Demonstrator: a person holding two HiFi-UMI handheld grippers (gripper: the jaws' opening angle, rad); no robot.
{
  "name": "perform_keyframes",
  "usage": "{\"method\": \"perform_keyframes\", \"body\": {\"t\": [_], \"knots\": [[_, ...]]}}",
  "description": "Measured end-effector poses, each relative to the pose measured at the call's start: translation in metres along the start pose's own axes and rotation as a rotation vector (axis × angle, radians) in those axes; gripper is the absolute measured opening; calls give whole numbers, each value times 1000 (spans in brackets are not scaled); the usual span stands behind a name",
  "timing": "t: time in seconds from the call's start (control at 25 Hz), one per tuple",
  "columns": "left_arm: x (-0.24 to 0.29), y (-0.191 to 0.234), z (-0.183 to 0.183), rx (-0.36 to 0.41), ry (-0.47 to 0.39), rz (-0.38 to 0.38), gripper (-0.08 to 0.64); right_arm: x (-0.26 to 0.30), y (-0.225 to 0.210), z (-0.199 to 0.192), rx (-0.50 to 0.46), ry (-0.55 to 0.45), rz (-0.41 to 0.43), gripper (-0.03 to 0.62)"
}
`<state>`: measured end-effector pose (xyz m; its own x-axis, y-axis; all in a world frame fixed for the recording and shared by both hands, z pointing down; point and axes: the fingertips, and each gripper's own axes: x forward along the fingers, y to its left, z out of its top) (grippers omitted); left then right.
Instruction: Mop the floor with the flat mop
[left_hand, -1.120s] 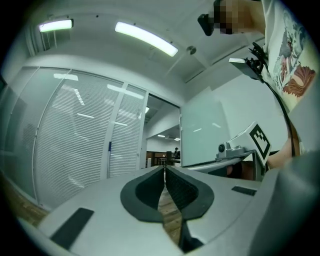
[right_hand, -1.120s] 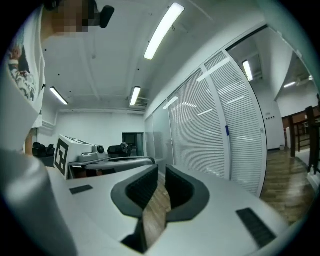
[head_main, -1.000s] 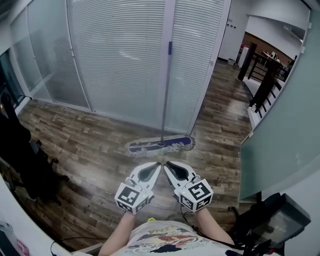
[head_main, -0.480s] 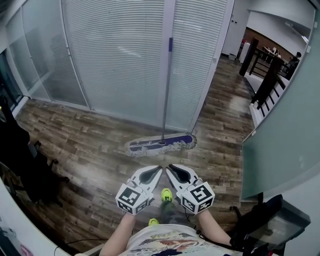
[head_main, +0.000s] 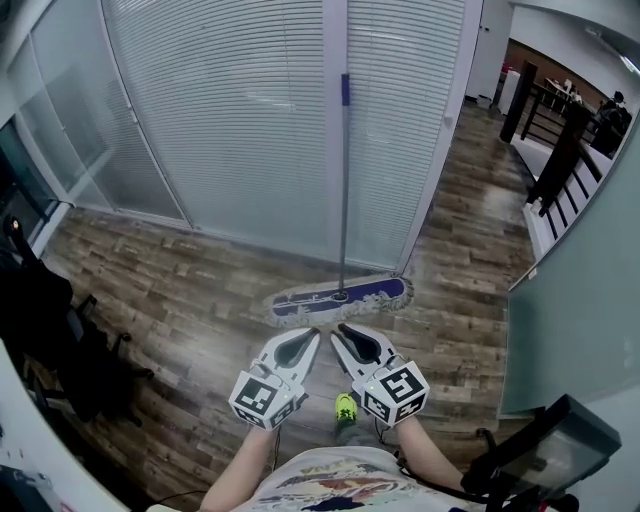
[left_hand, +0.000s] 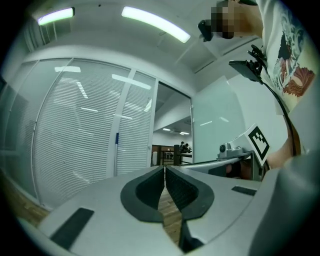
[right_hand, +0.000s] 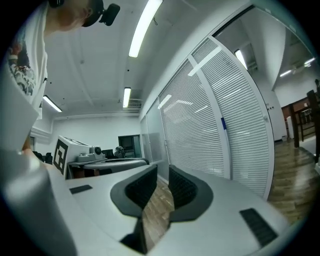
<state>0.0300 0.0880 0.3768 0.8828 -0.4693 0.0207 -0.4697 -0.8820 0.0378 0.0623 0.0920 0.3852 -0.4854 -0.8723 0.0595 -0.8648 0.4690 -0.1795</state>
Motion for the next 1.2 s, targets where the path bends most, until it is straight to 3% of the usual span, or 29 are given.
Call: {"method": "perform_keyframes", "body": {"t": [0.32,0.68,0.92,1.2], "knots": [[108,46,-8,-27,61,-30,15,59,-100,32,-1,-34,54,61],[184,95,-9,-10,55,-13,15,113,-182,43,-3,-35,30,61],[227,150,-13,-2,49,-22,15,166,-229,45,-20,-5,13,63],[302,241,-8,21,47,-95,15,255,-300,67,-32,15,-67,69]]}}
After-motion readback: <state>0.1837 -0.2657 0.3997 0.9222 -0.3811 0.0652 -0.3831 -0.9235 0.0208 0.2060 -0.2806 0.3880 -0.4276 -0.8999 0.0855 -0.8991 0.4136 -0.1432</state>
